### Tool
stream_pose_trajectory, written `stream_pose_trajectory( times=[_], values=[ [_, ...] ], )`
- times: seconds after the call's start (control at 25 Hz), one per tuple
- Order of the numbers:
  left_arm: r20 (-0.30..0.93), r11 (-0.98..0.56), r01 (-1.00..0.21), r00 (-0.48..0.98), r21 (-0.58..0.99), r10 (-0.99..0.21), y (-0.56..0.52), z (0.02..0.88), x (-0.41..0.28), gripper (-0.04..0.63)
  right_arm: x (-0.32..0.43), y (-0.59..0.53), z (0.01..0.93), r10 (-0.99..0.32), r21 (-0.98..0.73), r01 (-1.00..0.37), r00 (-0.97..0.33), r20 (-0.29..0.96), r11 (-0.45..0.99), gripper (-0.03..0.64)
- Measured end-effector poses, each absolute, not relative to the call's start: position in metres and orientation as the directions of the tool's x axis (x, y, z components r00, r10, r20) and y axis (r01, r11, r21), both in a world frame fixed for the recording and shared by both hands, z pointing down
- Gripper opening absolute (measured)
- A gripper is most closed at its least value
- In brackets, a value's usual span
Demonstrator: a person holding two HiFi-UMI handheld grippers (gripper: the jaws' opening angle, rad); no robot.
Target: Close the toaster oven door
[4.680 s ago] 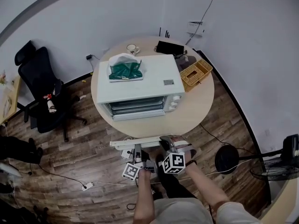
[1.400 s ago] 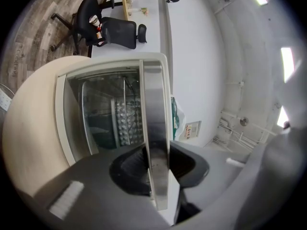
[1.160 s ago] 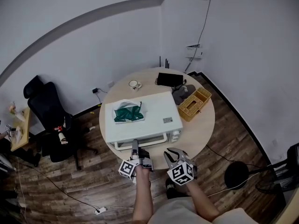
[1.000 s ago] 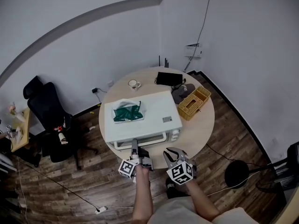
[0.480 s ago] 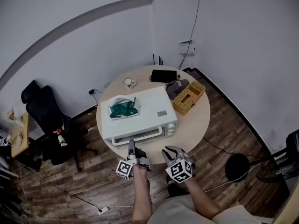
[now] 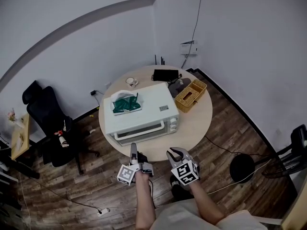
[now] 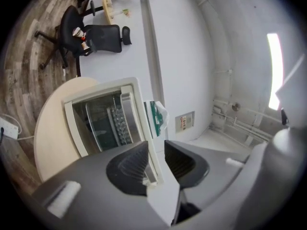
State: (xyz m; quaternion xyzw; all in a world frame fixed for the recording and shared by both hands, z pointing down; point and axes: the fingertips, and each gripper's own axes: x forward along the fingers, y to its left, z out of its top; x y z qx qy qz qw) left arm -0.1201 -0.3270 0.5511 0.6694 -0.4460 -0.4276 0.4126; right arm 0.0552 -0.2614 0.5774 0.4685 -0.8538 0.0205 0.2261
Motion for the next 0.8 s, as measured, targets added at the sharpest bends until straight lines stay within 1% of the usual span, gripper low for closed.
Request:
stream_pose_trajectory(
  times=[0.08, 0.12, 0.24, 0.52, 0.68, 0.8],
  values=[
    [-0.160, -0.242, -0.329, 0.257, 0.913, -0.953, -0.312, 0.550, -0.122, 0.147, 0.058, -0.253, 0.577, -0.798, 0.172, -0.818, -0.452, 0.400, 0.549, 0.058],
    [-0.155, -0.246, -0.351, 0.268, 0.904, -0.951, -0.305, 0.549, -0.122, 0.147, 0.059, -0.248, 0.577, -0.801, 0.166, -0.823, -0.448, 0.396, 0.543, 0.058],
    [-0.168, -0.286, -0.402, 0.305, 0.870, -0.938, -0.283, 0.541, -0.118, 0.147, 0.063, -0.232, 0.577, -0.810, 0.140, -0.840, -0.441, 0.388, 0.524, 0.058],
    [-0.149, -0.349, -0.571, 0.367, 0.743, -0.918, -0.235, 0.524, -0.113, 0.147, 0.078, -0.199, 0.571, -0.831, 0.077, -0.873, -0.427, 0.357, 0.482, 0.058],
    [-0.112, -0.394, -0.662, 0.427, 0.638, -0.897, -0.208, 0.515, -0.103, 0.147, 0.083, -0.185, 0.573, -0.837, 0.039, -0.887, -0.420, 0.350, 0.461, 0.058],
    [-0.078, -0.413, -0.733, 0.445, 0.540, -0.892, -0.191, 0.515, -0.101, 0.149, 0.082, -0.174, 0.574, -0.837, 0.025, -0.888, -0.422, 0.348, 0.458, 0.058]
  ],
)
